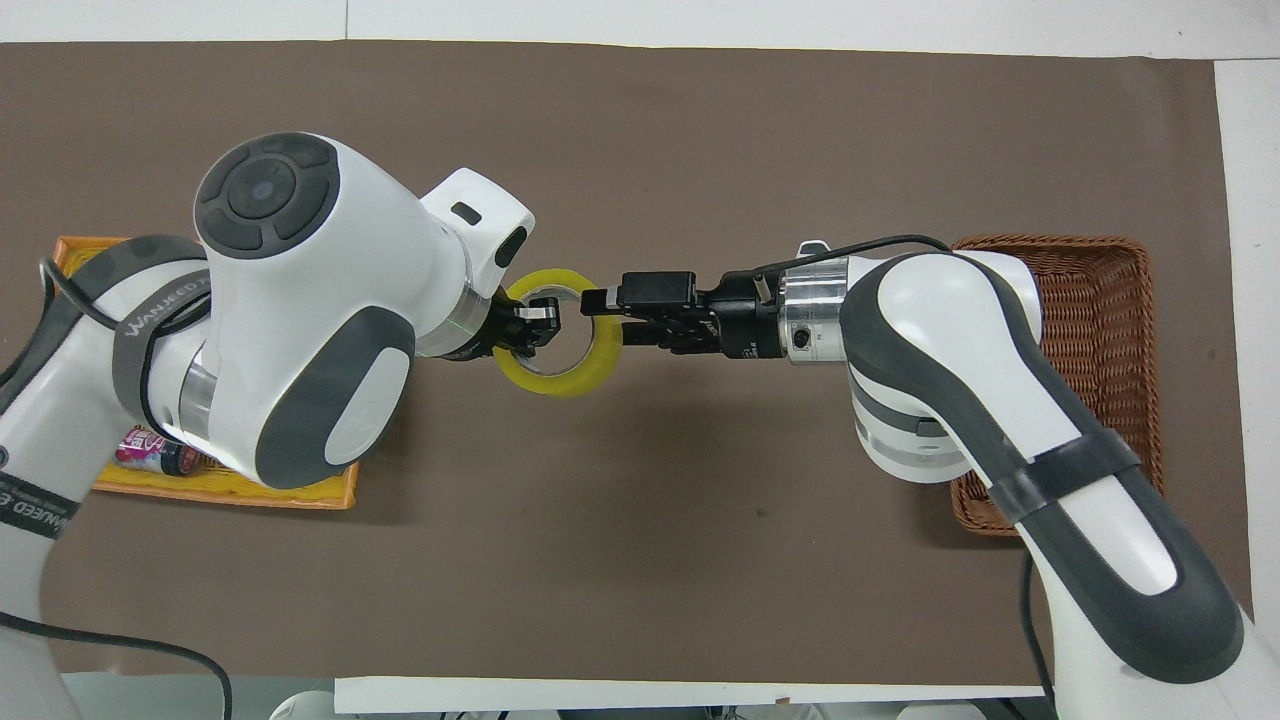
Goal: Move tape to another basket
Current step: 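Grasp the tape rim with the right gripper beside the left gripper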
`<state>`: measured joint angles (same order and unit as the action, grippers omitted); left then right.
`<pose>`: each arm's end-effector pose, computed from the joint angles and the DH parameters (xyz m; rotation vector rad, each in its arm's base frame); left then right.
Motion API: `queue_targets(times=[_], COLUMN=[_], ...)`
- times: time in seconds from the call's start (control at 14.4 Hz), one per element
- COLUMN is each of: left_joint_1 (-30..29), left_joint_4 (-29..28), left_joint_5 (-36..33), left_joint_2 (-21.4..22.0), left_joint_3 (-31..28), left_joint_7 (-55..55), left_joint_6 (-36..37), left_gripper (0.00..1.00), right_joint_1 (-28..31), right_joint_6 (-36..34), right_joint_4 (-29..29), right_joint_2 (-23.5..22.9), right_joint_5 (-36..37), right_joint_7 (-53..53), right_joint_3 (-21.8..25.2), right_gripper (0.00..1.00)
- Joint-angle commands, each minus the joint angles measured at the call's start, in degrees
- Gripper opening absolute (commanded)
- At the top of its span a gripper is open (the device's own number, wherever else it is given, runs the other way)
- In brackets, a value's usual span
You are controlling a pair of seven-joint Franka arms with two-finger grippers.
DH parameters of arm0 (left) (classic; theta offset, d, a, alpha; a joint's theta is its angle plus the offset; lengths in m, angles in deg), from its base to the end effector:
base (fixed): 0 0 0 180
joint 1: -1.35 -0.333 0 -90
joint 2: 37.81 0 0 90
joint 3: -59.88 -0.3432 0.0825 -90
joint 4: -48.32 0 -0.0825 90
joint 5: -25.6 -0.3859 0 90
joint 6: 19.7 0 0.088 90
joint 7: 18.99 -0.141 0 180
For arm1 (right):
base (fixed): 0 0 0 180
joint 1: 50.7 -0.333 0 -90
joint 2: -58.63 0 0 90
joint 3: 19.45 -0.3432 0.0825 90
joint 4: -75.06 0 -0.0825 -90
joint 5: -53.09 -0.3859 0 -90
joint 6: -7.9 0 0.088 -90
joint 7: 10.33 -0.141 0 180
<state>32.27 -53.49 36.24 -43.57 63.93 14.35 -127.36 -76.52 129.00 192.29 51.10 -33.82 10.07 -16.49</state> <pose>0.4795 -0.3580 0.4895 2.9842 0.0422 -0.1526 0.5327 0.3071 0.4220 -1.9075 0.1857 0.0804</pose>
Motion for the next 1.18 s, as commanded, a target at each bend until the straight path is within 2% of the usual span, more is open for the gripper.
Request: queue_targets(times=[0.0, 0.21, 0.83, 0.97, 1.04, 1.11], left_joint_1=[0.0, 0.0, -0.1, 0.0, 0.0, 0.0], left_joint_4=[0.6, 0.6, 0.5, 0.5, 0.5, 0.5], left_joint_5=[0.8, 0.7, 0.7, 0.7, 0.7, 0.7], left_joint_2=[-0.1, -0.1, 0.0, 0.0, 0.0, 0.0], left_joint_3=[-0.3, -0.4, -0.4, -0.4, -0.4, -0.4], left_joint_7=[0.5, 0.5, 0.5, 0.5, 0.5, 0.5], left_joint_6=[-0.4, -0.4, 0.1, -0.2, -0.1, -0.1], left_gripper=[0.0, 0.0, 0.0, 0.0, 0.0, 0.0], right_joint_1=[0.2, 0.2, -1.0, -1.2, -1.7, -1.7], right_joint_6=[-1.0, -0.8, -0.1, 0.1, 0.9, 1.2], right_joint_4=[2.0, 2.2, 2.7, 2.7, 2.7, 2.7], right_joint_2=[1.8, 2.1, 2.1, 2.1, 2.1, 2.1], right_joint_5=[0.7, 1.2, 1.3, 1.3, 1.3, 1.3], right_joint_7=[1.7, 1.7, 1.7, 2.3, 2.5, 2.5], right_joint_3=[0.1, 0.1, 0.1, 0.1, 0.1, 0.1], right_gripper=[0.95, 0.89, 0.89, 0.81, 0.75, 0.64])
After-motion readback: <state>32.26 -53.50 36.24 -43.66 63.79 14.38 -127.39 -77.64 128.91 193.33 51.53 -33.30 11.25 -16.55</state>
